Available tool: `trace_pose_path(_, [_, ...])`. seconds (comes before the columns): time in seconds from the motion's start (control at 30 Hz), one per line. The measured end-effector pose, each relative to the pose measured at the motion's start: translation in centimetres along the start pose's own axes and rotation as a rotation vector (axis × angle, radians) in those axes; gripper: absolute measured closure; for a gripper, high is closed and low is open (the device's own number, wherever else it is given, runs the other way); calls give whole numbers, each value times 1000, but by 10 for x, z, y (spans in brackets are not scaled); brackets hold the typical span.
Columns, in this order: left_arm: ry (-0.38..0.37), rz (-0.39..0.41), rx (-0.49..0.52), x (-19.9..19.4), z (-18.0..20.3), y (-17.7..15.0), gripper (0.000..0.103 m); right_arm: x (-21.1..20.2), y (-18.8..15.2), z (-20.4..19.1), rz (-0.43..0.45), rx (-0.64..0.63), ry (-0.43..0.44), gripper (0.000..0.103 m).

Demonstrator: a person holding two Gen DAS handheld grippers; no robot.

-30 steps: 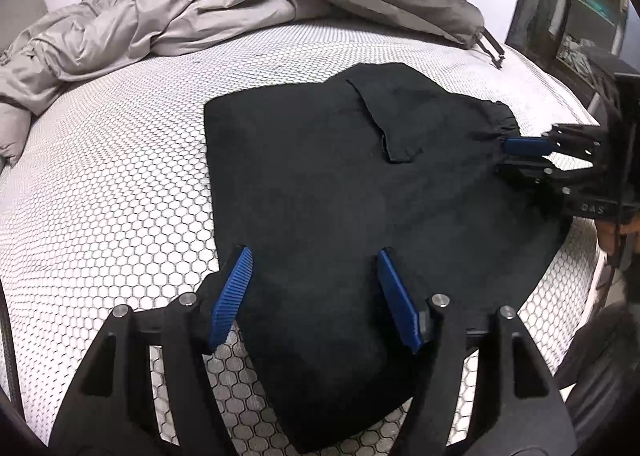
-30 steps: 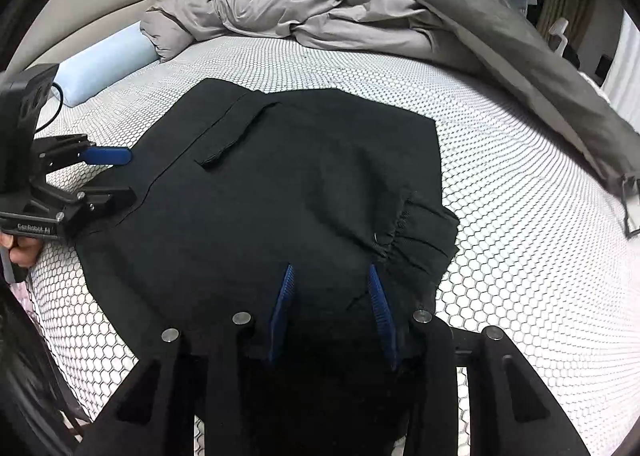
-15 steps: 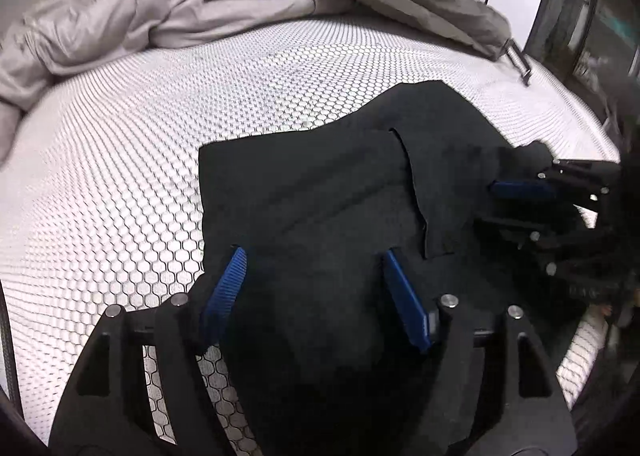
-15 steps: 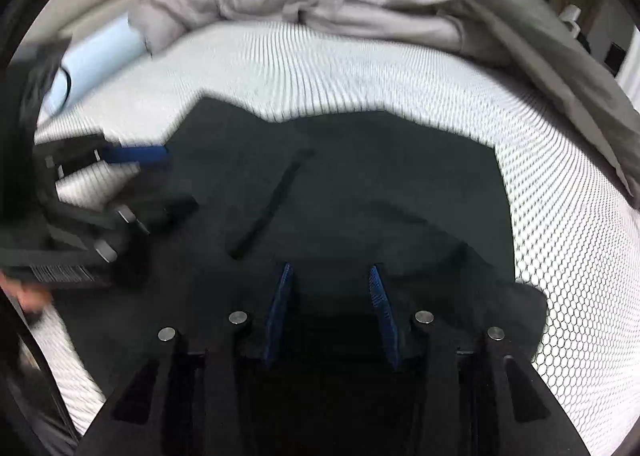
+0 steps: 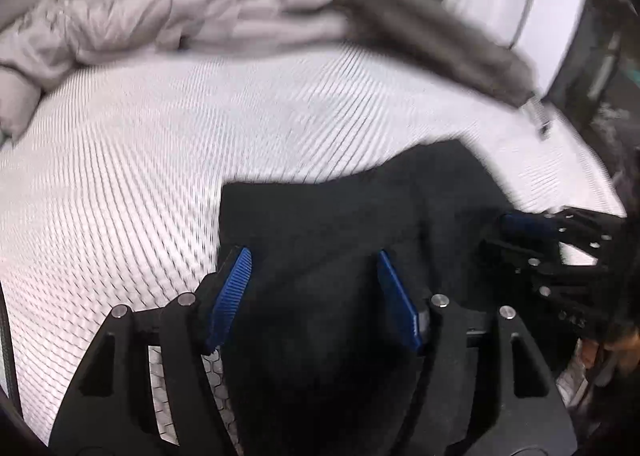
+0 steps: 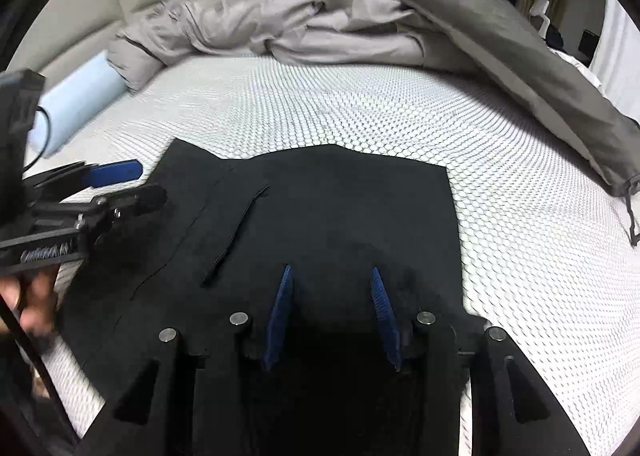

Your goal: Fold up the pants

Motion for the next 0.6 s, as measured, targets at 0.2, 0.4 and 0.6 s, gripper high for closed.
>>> trace_pose_path(0.2, [-15,-2,-36,-11,-13,-10,35,4,-23,25,-62,-37,-26,63])
trace_pose_path(0.4, [-44,30,-57,-67,-14,-40,35,-40,-48,70,3,66,78,40])
trace_pose_path(0.6, [-187,-13,-197,-60,-20,-76,53,-11,-94,85,-161,272,324,42])
Point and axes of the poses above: each gripper's, at about its wrist camera, not at the fingertips, and x roughly the way its jaws point, z to its right, y to its top, the point moved 10 cm from there along x, roughly the way its jaws point, and after that the axes turned 14 degrees about -y, right-handed, at the moved point
